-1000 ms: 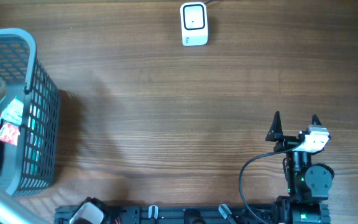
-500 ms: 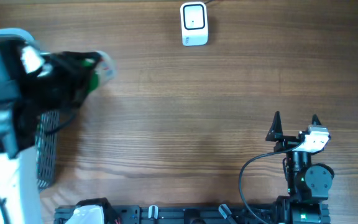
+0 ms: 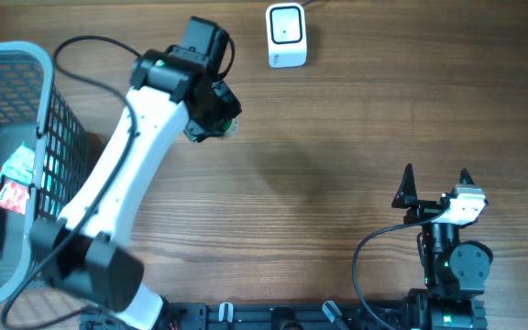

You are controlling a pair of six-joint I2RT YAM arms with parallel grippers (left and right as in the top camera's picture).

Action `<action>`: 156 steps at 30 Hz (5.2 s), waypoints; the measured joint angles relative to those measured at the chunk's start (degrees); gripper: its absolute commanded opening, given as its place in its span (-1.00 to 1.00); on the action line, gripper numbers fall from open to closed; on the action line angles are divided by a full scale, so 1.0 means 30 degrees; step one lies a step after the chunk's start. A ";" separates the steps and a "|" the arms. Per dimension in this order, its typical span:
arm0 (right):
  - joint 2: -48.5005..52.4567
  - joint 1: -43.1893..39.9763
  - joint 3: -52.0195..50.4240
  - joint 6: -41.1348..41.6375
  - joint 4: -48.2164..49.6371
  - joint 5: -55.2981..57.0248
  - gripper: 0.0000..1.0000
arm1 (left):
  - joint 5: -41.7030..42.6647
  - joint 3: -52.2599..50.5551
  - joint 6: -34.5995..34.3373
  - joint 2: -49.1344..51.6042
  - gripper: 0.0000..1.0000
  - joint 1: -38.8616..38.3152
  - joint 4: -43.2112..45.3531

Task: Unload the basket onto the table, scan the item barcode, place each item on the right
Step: 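Lift the jar out and carry it toward the white scanner, then set the green-capped jar down on the table and release, then move the left gripper back into the basket, then grasp the mint-green wet-wipe pack with the left gripper, then carry the wet-wipe pack out and drop it near the jar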

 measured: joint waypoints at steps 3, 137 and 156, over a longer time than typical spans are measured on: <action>0.0000 0.0000 0.0000 0.0000 0.0000 0.0007 1.00 | -0.0146 0.0000 0.0000 0.1115 -0.32 0.0000 0.0168; 0.0000 0.0000 0.0000 0.0000 0.0000 0.0000 0.99 | 0.7402 -0.9143 -0.0991 -1.7894 -0.92 1.2947 0.6535; 0.0000 0.0000 0.0000 0.0000 0.0000 0.0007 1.00 | 0.2193 -0.9143 -0.0991 -0.6069 -0.92 -0.5348 0.8655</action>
